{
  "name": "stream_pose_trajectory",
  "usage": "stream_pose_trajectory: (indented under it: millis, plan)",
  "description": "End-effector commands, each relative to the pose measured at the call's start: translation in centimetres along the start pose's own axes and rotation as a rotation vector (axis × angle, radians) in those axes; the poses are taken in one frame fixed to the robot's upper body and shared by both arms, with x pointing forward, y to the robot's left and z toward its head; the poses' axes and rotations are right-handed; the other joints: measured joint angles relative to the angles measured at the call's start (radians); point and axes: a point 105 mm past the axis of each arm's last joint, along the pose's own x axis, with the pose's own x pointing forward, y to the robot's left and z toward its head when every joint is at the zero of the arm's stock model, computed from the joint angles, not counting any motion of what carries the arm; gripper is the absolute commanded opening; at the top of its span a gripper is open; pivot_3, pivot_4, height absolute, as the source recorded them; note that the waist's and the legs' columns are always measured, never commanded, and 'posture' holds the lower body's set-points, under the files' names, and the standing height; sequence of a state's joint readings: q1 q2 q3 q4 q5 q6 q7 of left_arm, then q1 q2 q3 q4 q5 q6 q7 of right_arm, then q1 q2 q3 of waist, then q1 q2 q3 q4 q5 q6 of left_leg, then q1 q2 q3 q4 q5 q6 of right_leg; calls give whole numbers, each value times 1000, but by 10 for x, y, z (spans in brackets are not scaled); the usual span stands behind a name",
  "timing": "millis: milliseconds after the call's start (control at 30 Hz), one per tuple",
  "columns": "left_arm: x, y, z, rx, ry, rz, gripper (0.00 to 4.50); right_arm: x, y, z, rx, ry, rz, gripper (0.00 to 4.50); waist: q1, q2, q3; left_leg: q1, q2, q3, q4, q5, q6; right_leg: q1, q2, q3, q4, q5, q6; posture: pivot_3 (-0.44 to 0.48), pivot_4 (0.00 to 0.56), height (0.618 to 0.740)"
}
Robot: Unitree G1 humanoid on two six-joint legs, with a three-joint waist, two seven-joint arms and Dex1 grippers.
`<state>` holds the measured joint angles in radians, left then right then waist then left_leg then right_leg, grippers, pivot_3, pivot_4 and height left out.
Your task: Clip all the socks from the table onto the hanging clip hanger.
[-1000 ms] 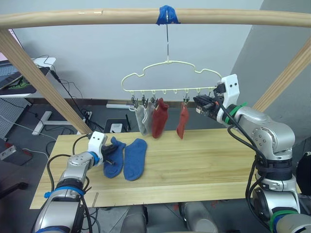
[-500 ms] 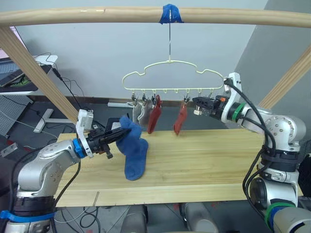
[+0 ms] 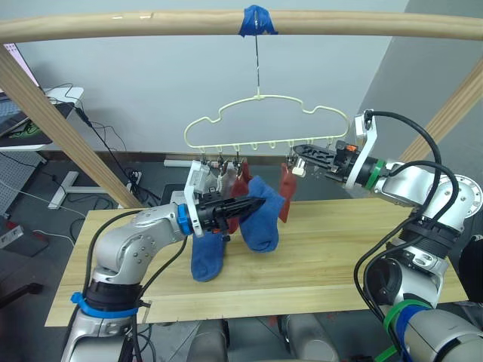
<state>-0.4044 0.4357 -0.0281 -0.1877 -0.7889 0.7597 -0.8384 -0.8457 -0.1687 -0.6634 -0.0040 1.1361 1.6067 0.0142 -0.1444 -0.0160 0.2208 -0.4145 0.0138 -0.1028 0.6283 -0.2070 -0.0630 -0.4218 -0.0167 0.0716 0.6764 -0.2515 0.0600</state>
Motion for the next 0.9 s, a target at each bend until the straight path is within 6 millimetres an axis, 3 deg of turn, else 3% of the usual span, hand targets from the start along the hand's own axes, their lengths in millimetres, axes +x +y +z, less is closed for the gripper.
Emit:
stream_pose_trajectory:
  millis: [33, 600, 900]
  plan:
    - [12, -1, 3, 22, -26, -26, 33, 0, 20, 3, -27, -10, 78, 135, -4, 0, 0, 0, 0, 0, 0, 0, 0, 0, 0, 0, 0, 0, 0, -177, 173, 740]
    - [33, 4, 22, 59, -112, -54, 33, 1, 23, -8, 31, 10, 49, 135, -23, 0, 0, -1, 0, 0, 0, 0, 0, 0, 0, 0, -1, -1, 3, -180, 173, 740]
    - [31, 5, 25, 67, -114, -65, 33, -2, 23, -9, 55, 20, 15, 135, -23, 0, 0, -1, 0, 1, 0, 0, 0, 0, 0, 1, -2, -1, 3, -183, 177, 740]
